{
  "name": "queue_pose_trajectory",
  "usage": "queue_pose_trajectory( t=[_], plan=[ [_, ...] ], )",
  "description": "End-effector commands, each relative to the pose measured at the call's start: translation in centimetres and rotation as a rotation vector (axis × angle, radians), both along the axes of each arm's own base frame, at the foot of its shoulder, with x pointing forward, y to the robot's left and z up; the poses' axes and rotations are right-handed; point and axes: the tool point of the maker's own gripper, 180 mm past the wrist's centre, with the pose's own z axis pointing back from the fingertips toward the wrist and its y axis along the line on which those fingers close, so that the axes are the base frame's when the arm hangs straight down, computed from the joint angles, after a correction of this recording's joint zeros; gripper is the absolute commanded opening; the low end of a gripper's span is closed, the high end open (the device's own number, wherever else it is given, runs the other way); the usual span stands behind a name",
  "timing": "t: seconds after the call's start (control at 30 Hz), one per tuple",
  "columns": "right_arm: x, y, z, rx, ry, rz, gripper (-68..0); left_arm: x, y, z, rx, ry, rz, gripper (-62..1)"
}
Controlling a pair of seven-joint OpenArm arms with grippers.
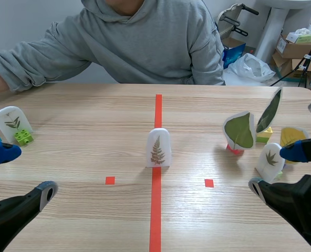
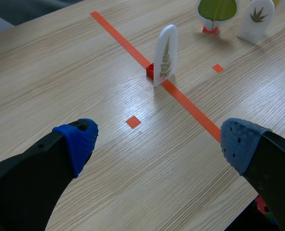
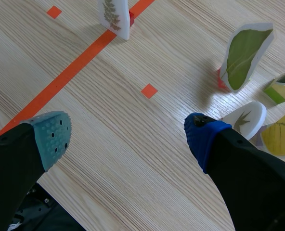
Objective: Do the leaf sorting experiment
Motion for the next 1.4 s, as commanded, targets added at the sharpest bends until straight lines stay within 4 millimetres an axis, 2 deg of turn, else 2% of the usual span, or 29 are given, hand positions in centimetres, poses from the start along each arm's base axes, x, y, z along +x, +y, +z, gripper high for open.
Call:
queue_pose_trajectory(
  t=[0.0, 0.27, 0.53, 0.67, 0.8, 1.0, 1.2, 1.37],
  plan=[
    [0.2, -0.1, 0.3, 0.001, -0.012, 0.007, -19.4, 0.2, -0.1, 0.4, -0.008, -0.013, 0.002, -6.5],
    [0.2, -0.1, 0.3, 0.001, -0.013, 0.007, -19.4, 0.4, 0.2, -0.3, 0.035, 0.012, 0.002, -6.5],
    [0.2, -0.1, 0.3, 0.001, -0.012, 0.007, -19.4, 1.7, 0.9, -0.8, 0.074, 0.005, 0.006, -6.5],
    [0.2, -0.1, 0.3, 0.001, -0.013, 0.007, -19.4, 3.1, 2.0, -2.2, 0.105, 0.009, 0.010, -6.5],
    [0.2, -0.1, 0.3, 0.001, -0.013, 0.007, -19.4, 4.6, 2.1, -4.4, 0.132, 0.034, -0.040, -6.5],
    [0.2, -0.1, 0.3, 0.001, -0.012, 0.006, -19.4, 7.3, 0.9, -8.0, 0.169, 0.057, -0.122, -6.5],
    [0.2, -0.1, 0.3, 0.001, -0.012, 0.006, -19.4, 10.1, -1.1, -11.6, 0.195, 0.098, -0.186, -6.5],
    [0.2, -0.1, 0.3, 0.001, -0.011, 0.006, -19.4, 11.9, -3.9, -13.4, 0.144, 0.130, -0.210, -6.5]
  ],
)
